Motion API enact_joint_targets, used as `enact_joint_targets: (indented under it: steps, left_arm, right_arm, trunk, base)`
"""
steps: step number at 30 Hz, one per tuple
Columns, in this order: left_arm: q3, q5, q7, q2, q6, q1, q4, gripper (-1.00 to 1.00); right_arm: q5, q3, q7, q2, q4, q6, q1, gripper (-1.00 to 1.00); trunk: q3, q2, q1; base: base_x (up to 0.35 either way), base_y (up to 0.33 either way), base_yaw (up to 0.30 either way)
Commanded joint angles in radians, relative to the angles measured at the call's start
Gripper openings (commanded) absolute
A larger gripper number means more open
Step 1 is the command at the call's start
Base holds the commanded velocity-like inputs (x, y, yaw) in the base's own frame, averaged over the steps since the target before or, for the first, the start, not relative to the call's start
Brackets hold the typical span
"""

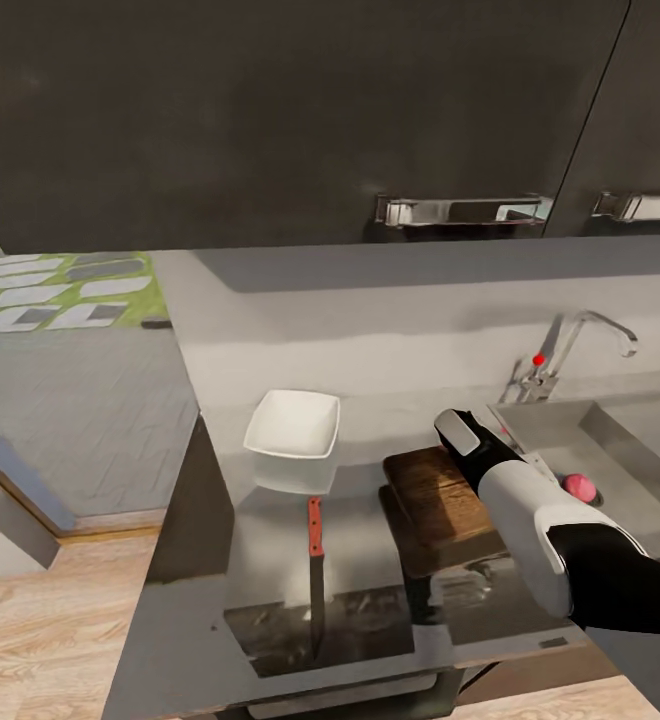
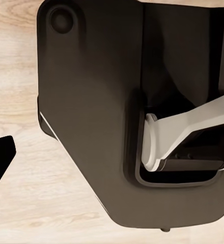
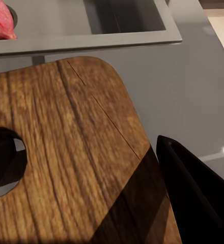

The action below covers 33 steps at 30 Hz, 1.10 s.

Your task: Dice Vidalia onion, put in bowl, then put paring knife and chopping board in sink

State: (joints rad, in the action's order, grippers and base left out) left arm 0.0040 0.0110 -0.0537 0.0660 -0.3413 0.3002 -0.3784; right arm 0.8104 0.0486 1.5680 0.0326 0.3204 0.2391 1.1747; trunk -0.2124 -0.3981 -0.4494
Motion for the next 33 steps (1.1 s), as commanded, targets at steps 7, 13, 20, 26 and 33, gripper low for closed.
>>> enact_joint_targets:
  steps: [7, 13, 20, 26, 33]
  left_arm:
    - [0.001, 0.001, -0.003, 0.000, -0.001, 0.001, -0.001, 1.00]
    - [0.001, 0.001, -0.003, 0.000, -0.001, 0.001, 0.001, 1.00]
    - [0.001, 0.001, -0.003, 0.000, -0.001, 0.001, 0.001, 1.00]
    - [0.001, 0.001, -0.003, 0.000, -0.001, 0.001, 0.001, 1.00]
    - [0.001, 0.001, -0.003, 0.000, -0.001, 0.001, 0.003, 1.00]
  right_arm:
    - [0.004, 0.006, 0.003, 0.000, -0.001, 0.042, 0.000, -1.00]
    - [0.004, 0.006, 0.003, -0.001, -0.001, 0.055, 0.000, -1.00]
    - [0.004, 0.007, 0.003, 0.000, -0.001, 0.055, 0.000, -1.00]
    - [0.004, 0.007, 0.003, 0.000, -0.005, 0.056, 0.000, -1.00]
    - [0.006, 0.007, 0.000, 0.000, -0.028, 0.057, 0.000, -1.00]
  trunk:
    - [-0.002, -0.002, -0.001]
    - [-0.002, -0.002, -0.001]
    - [-0.002, -0.002, -0.001]
    - [-0.002, -0.002, -0.001]
    - [-0.002, -0.002, -0.001]
  base:
    - [0.004, 0.000, 0.000]
    - [-0.057, 0.000, 0.000]
    - [-0.007, 0.000, -0.015]
    - [-0.001, 0.000, -0.095]
    - [-0.045, 0.000, -0.136]
